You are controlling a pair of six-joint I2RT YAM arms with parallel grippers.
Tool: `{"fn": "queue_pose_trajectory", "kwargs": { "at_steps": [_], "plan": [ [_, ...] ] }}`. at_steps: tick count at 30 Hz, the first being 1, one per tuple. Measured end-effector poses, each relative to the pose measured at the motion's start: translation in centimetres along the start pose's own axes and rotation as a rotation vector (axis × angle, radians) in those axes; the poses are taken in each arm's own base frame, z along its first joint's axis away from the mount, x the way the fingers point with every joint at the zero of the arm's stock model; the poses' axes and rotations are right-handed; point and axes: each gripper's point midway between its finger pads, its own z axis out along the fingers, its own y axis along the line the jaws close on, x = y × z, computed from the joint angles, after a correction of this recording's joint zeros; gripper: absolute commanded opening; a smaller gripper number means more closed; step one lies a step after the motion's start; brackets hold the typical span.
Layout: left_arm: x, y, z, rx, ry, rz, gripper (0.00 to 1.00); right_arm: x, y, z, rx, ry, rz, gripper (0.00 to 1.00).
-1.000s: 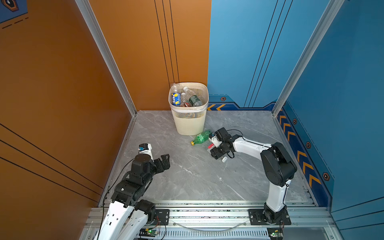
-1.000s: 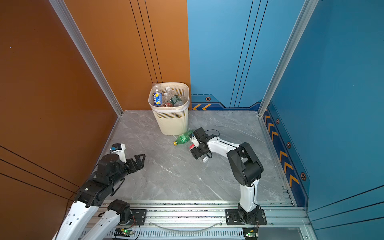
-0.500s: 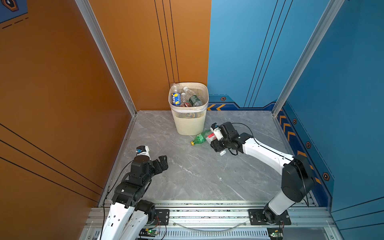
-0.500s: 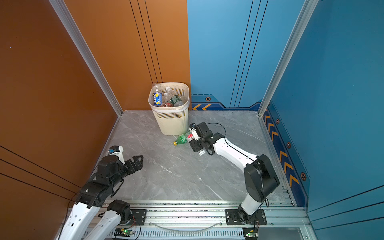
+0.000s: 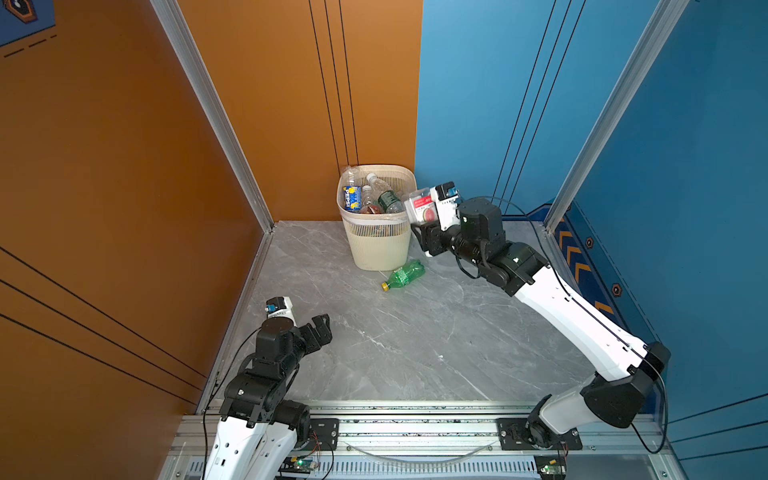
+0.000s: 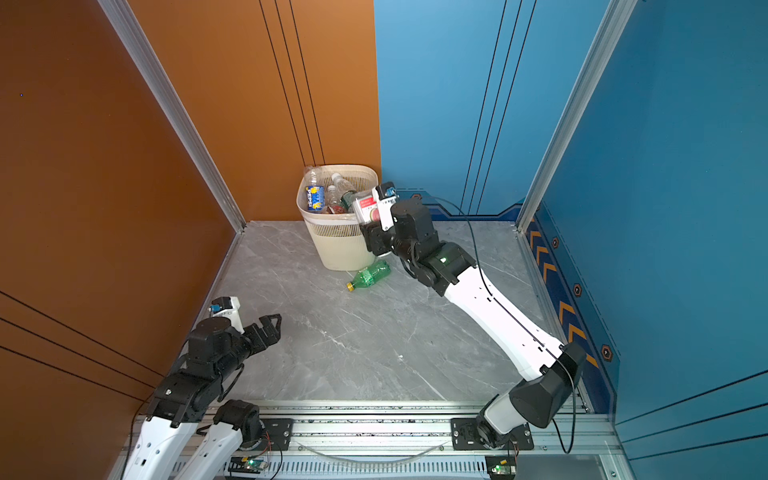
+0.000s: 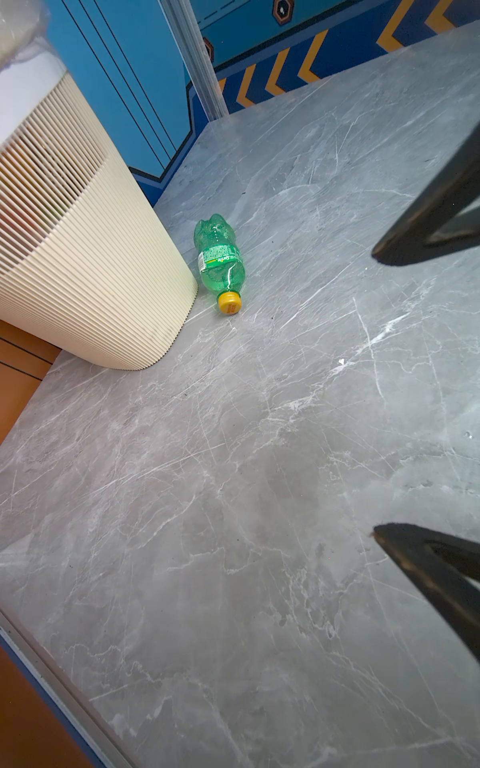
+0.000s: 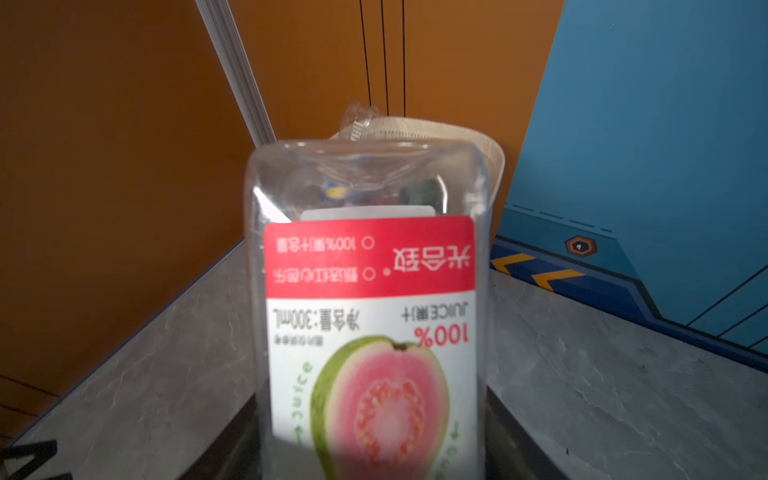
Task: Put the plastic bottles in the bin
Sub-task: 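Lift and carry the guava-juice bottle over the wastebasket with the right gripper, then open the right gripper to drop the guava-juice bottle into the wastebasket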
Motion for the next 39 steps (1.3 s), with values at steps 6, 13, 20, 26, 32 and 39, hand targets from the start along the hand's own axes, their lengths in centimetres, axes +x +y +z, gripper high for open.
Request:
{"fn": "queue_pose_trajectory", "kwargs": {
  "at_steps": [6, 13, 20, 26, 32, 39],
  "plan": [
    [0.0, 0.0, -0.1, 0.002, -0.002, -0.014, 0.98, -4.3, 1.8, 3.8, 0.007, -0.097, 0.017, 0.65],
    [0.1, 0.0, -0.1, 0.007, 0.004, -0.023, 0.98, -4.3, 4.2, 9.9, 0.008, -0.123, 0.017, 0.64],
    [0.1, 0.0, -0.1, 0.007, 0.005, -0.028, 0.98, -3.8, 4.3, 13.7, 0.033, -0.168, 0.028, 0.64],
    [0.1, 0.1, -0.1, 0.005, 0.008, -0.033, 0.98, -3.0, 4.0, 16.4, 0.038, -0.192, 0.035, 0.64],
    [0.3, 0.2, 0.1, 0.001, 0.015, -0.042, 0.98, -2.1, 2.8, 19.0, 0.057, -0.214, 0.043, 0.64],
    [0.8, 0.5, 0.6, -0.011, 0.038, -0.053, 0.98, -0.8, 1.3, 21.1, 0.069, -0.213, 0.065, 0.71]
  ]
}}
